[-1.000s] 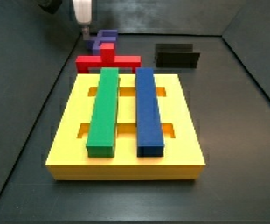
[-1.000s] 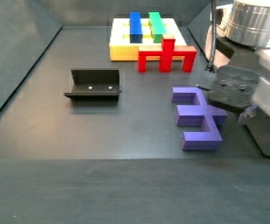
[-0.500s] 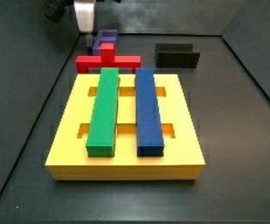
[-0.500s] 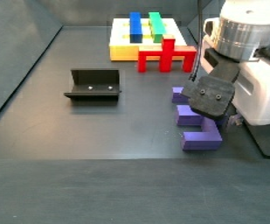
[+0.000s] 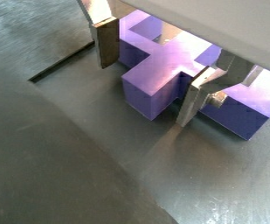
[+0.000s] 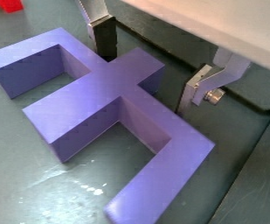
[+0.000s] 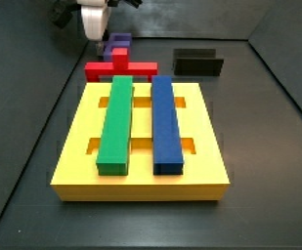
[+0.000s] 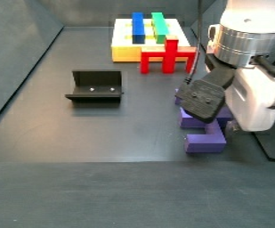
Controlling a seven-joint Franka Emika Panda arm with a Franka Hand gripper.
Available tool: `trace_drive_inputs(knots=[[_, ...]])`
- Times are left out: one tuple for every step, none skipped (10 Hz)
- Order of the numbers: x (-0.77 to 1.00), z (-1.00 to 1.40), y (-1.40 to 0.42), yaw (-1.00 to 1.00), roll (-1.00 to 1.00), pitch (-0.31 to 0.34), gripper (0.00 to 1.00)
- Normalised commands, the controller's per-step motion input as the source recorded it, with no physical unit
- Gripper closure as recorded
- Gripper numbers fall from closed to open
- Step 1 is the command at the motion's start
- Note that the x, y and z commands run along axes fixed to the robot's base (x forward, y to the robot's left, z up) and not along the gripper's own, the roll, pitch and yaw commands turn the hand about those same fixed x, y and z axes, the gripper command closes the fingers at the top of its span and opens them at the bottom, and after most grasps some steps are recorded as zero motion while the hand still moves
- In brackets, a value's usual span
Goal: Pick up the purple object. Move up. Place the purple object on the fixture. Regrasp the purple object. Move to above the board. Insert the purple object.
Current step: Pick up the purple object.
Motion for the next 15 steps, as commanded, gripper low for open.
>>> trace_drive_inputs(knots=[[0.15, -0.05, -0.06, -0.09, -0.06, 0.000, 0.00], [0.07, -0.05, 0.00, -0.07, -0.06, 0.000, 0.00], [-0.07, -0.11, 0.00, -0.03, -0.07, -0.057, 0.00], [-0.03, -0.03, 0.00, 0.00, -0.09, -0.050, 0.00], [0.00, 0.00, 0.00, 0.00, 0.00, -0.017, 0.00], [0.00, 0.00, 0.00, 0.00, 0.00, 0.000, 0.00], [0.00, 0.00, 0.00, 0.00, 0.00, 0.000, 1.00], [0.00, 0.00, 0.00, 0.00, 0.00, 0.000, 1.00], [0.00, 0.00, 0.00, 0.00, 0.00, 0.000, 1.00], [0.00, 0.00, 0.00, 0.00, 0.00, 0.000, 1.00], [0.00, 0.00, 0.00, 0.00, 0.00, 0.000, 1.00], [0.00, 0.00, 0.00, 0.00, 0.00, 0.000, 1.00], [0.00, 0.00, 0.00, 0.00, 0.00, 0.000, 1.00], [0.00, 0.00, 0.00, 0.00, 0.00, 0.000, 1.00], [0.00, 0.00, 0.00, 0.00, 0.00, 0.000, 1.00]])
